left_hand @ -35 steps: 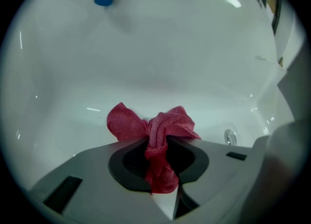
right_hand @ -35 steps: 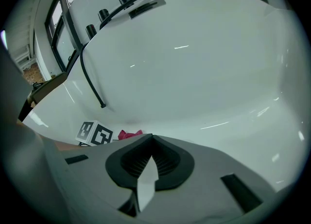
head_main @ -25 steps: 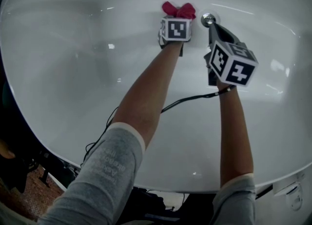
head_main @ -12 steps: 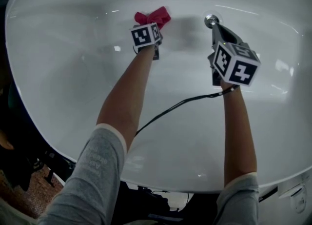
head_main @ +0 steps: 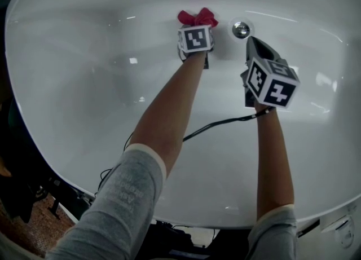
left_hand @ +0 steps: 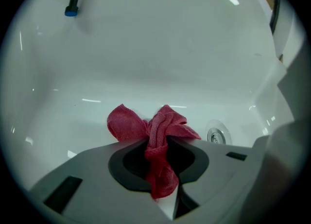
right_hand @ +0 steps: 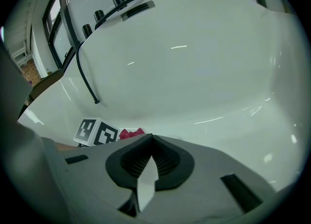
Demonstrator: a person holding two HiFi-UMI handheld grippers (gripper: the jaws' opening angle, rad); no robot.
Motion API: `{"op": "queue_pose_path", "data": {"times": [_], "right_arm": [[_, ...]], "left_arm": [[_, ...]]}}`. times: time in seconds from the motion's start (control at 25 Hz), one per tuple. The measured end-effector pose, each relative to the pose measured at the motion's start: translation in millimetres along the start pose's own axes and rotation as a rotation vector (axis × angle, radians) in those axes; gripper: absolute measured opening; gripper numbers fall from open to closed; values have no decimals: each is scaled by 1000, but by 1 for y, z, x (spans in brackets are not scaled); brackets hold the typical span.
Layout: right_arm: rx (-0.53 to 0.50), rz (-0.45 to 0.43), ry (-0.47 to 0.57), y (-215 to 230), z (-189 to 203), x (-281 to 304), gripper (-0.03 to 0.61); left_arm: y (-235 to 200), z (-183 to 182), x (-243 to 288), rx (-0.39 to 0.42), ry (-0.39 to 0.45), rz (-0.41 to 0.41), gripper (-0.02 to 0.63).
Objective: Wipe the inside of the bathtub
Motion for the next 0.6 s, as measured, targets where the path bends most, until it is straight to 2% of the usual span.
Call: {"op": "queue_pose_path", "data": {"times": [0.2,0.32,0.4,0.48,0.52,0.6], "right_arm": [[2,5,-1,0,3,1,9],[-4,1,-7,-4,5,5,9],[-20,-13,1,-6,2,6,9],[-23,-16,4,-7,-3,5,9],[-21,-17,6,-9,-7,5,9],[-22,-24,18,-14,-16,3,9]], "left_arm": [[1,-40,9,107,30,19,83],[-15,-61,14,101,70,-19,83],[-27,-67,13,88,70,-57,81],[-31,-71,12,72,76,-61,80],[-28,-76,11,57,90,-30,80],[-4,-91,8,10,131,120,78]]}}
Point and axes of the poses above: the fingertips, and each gripper's own axes: x forward along the fingers, y to its right, z out of its underside, the point moved 1 cm from there along -x, backward along the fingers, and after that the axes turned 12 degrees about x, right-handed, at the moved point
